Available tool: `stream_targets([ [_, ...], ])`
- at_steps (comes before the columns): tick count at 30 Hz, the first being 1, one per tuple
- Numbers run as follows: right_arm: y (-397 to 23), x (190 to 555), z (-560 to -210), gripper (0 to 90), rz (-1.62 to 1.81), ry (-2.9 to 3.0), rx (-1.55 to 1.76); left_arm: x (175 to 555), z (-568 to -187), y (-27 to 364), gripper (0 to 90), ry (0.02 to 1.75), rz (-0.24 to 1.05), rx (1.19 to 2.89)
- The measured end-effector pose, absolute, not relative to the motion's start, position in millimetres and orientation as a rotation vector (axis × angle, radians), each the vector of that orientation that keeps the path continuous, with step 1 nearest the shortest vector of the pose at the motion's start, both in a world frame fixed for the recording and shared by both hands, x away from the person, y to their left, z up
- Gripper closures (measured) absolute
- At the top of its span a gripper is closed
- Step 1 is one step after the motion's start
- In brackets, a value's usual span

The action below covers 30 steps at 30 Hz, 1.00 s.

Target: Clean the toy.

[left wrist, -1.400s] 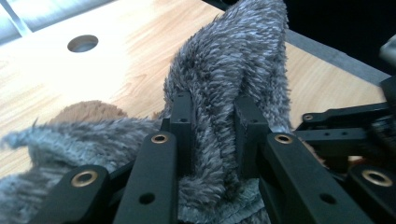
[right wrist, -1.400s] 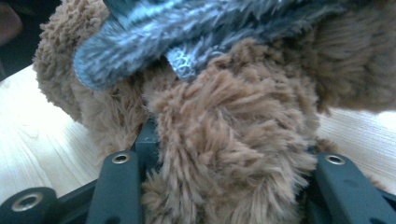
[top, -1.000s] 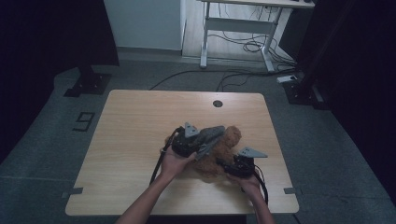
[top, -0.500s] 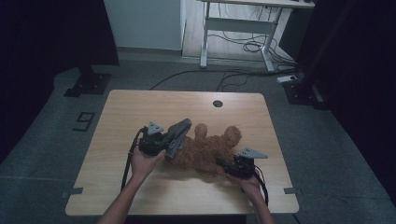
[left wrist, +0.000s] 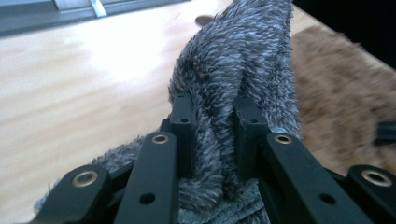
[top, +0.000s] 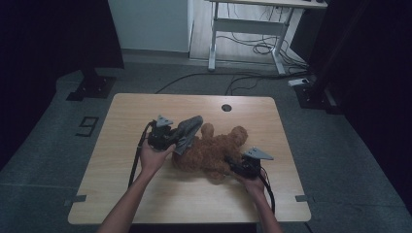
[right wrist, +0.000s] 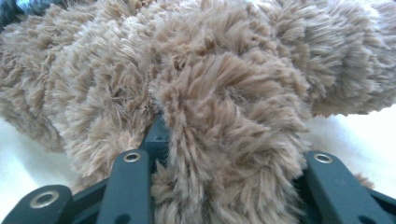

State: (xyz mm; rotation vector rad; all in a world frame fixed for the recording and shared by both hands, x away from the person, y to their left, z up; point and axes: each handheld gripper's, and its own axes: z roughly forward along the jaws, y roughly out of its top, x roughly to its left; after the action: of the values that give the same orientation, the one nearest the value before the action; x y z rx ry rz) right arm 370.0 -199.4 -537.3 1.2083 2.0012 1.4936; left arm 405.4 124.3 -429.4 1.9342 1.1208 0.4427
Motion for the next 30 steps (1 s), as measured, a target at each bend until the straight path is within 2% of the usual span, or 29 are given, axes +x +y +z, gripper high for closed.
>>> stream_targets([
  [6, -196.0, 389.3, -537.7, 54.6, 1.457, 1.948, 1.205, 429.2, -422.3, 96.4, 72.8, 1.099, 0.446, 1.966],
  [11, -198.5, 390.6, -538.6, 54.5, 1.481, 1.95, 1.185, 438.5, -434.0, 83.1, 72.6, 1.098, 0.449, 2.011],
  [19, -201.3, 383.3, -538.8, 52.1, 1.517, 1.982, 1.18, 414.0, -447.6, 94.8, 73.2, 1.068, 0.465, 1.967],
  [27, -205.3, 372.3, -534.8, 44.5, 1.526, 2.031, 1.187, 388.3, -456.1, 98.7, 73.6, 1.01, 0.495, 1.964],
  [30, -206.0, 371.3, -535.2, 45.2, 1.545, 2.037, 1.175, 382.9, -459.9, 102.3, 73.7, 1.006, 0.489, 1.933],
])
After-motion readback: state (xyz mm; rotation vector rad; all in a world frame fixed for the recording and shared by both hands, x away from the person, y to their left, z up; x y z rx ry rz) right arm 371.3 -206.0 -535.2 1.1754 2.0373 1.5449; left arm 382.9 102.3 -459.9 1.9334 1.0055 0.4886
